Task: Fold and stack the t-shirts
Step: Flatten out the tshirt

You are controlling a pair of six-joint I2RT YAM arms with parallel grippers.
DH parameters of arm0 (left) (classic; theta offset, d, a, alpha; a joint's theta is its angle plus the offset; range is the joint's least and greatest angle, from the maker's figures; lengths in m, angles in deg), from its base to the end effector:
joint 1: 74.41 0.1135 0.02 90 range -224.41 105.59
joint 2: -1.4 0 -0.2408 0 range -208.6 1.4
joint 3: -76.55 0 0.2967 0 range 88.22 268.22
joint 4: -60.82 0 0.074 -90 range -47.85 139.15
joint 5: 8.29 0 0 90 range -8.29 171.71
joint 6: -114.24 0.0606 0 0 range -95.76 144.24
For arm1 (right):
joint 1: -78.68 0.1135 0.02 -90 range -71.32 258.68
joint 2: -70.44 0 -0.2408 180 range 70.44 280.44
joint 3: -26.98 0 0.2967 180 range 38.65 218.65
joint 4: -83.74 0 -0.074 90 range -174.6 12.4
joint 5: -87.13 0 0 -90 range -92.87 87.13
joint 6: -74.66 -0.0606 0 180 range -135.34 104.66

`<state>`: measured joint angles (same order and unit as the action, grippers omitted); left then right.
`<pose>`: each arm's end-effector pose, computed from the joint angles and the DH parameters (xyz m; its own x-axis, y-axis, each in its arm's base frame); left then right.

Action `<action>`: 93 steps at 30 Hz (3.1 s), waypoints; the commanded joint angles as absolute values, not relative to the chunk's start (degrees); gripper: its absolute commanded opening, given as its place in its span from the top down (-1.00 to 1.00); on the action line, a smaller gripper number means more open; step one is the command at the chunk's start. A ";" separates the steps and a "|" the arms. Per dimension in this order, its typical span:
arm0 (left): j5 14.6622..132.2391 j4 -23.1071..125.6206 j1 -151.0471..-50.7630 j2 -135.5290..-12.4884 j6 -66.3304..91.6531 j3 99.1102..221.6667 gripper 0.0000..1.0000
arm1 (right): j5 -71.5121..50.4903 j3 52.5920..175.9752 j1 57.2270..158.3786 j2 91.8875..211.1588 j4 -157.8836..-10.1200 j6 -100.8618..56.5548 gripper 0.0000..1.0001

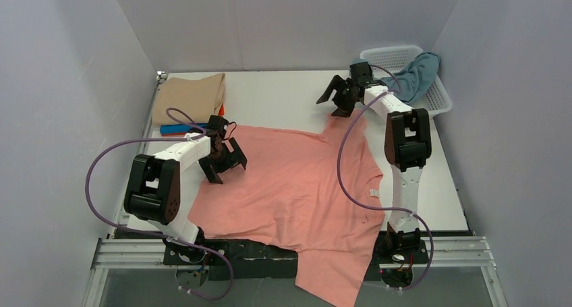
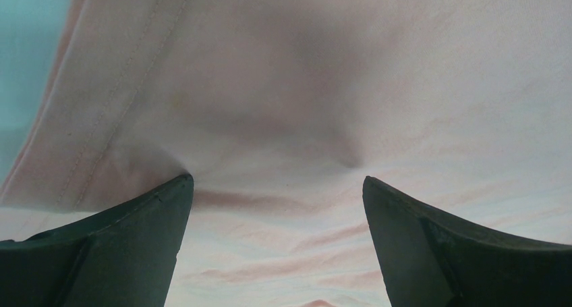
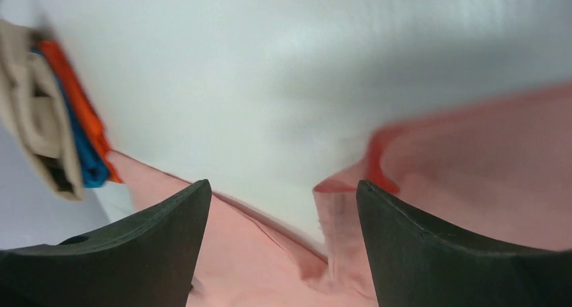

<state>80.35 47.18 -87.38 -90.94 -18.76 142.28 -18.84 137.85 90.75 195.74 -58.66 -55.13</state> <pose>0.3873 -0.0907 0.1342 -0.6256 -0.5556 -0.5477 -0.2524 0.8084 -0.5317 0.5127 0.1267 0.1318 -0.8270 0.4524 -0.3339 0.2117 0.8007 0.5604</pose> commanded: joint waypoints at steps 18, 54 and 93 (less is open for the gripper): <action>84.15 36.60 -86.71 -83.49 -16.72 145.52 -0.97 | -4.97 131.74 93.56 180.78 -44.98 -43.18 -0.76; 80.92 29.76 -81.25 -125.25 -16.88 186.01 -0.96 | -12.55 182.15 87.69 221.21 -43.39 -31.99 -0.82; 74.34 39.24 -82.71 -72.92 -14.93 142.19 -0.97 | -4.86 107.89 93.64 172.22 -59.85 -32.05 -0.89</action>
